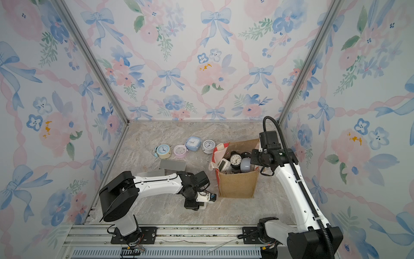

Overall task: Put the alarm clock into the canvas bag
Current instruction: Pick up the alarm from the center of the board.

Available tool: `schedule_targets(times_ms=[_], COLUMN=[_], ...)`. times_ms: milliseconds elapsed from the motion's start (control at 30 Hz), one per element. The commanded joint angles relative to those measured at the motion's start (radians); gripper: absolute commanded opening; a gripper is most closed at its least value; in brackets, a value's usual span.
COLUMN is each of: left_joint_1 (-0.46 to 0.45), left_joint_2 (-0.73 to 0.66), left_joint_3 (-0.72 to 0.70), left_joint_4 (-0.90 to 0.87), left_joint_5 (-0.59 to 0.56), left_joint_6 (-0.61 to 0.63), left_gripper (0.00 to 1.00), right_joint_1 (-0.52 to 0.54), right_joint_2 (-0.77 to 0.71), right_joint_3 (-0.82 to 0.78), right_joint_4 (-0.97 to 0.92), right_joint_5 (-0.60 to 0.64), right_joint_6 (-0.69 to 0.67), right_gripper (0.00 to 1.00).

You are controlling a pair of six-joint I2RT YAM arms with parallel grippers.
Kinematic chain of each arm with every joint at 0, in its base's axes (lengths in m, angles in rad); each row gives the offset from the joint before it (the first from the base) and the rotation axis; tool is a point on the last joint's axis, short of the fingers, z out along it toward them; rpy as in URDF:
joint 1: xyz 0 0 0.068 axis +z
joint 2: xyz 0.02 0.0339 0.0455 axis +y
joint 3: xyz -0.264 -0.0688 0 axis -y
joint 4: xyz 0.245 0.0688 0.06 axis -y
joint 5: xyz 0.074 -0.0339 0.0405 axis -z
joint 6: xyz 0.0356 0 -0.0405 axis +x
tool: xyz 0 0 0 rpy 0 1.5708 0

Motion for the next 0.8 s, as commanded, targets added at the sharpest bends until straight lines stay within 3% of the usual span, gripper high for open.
schedule_targets(times_ms=[0,767], left_joint_1=[0.028,0.131], left_joint_2=[-0.039,-0.285], left_joint_3=[0.020,0.073], left_joint_4=[-0.021,-0.014], left_joint_5=[0.003,0.135], left_joint_6=[-0.022,-0.034], left_gripper=[0.46,0.40], right_joint_1=[0.005,0.008], right_joint_2=[0.003,-0.003], right_joint_3=[-0.012,0.005], right_joint_4=[0.031,0.024], right_joint_5=[-0.001,0.000], right_joint_6=[-0.007,-0.012], right_gripper=[0.00,0.01])
